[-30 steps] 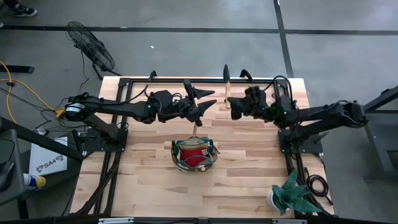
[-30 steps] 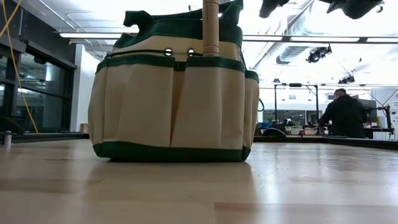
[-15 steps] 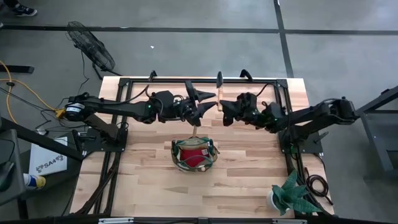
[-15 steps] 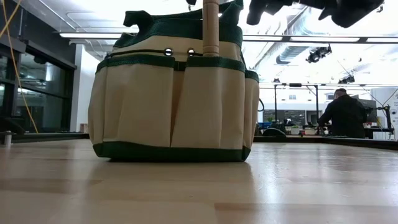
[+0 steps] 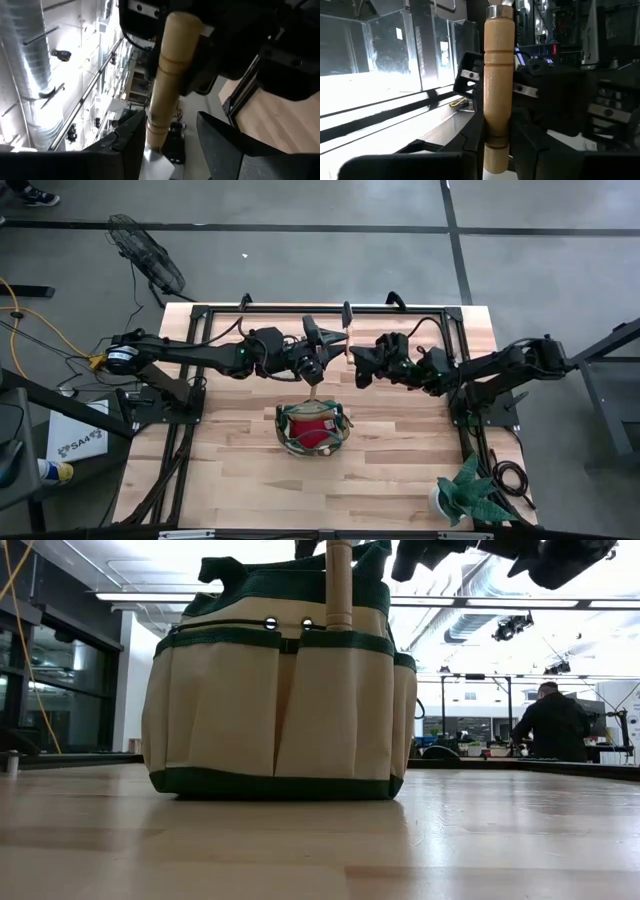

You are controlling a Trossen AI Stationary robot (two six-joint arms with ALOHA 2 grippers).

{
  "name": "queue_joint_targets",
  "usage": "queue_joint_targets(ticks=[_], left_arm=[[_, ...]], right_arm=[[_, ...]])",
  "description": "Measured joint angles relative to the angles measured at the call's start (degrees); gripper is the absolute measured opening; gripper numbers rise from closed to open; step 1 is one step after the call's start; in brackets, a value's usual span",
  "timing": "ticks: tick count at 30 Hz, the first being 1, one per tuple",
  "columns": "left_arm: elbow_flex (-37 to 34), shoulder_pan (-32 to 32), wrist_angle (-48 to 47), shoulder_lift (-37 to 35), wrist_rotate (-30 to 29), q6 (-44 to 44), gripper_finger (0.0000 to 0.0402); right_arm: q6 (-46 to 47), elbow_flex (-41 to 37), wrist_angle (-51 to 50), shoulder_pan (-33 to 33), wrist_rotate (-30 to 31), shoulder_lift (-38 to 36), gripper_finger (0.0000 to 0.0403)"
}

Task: Pick & Place Garden tools in Gardening bag
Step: Put the light brown trowel into the white gardening bag

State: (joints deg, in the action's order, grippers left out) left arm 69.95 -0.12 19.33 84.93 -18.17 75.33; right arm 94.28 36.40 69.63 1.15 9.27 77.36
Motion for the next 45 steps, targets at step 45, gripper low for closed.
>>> queue_joint_targets(ticks=[45], left_arm=[[0.00,-1.43,7.32,3.44,-4.94,-12.92,0.0056]], right_arm=[[-8.01,0.07,-0.16,-2.89,-6.92,-0.11,0.0106]])
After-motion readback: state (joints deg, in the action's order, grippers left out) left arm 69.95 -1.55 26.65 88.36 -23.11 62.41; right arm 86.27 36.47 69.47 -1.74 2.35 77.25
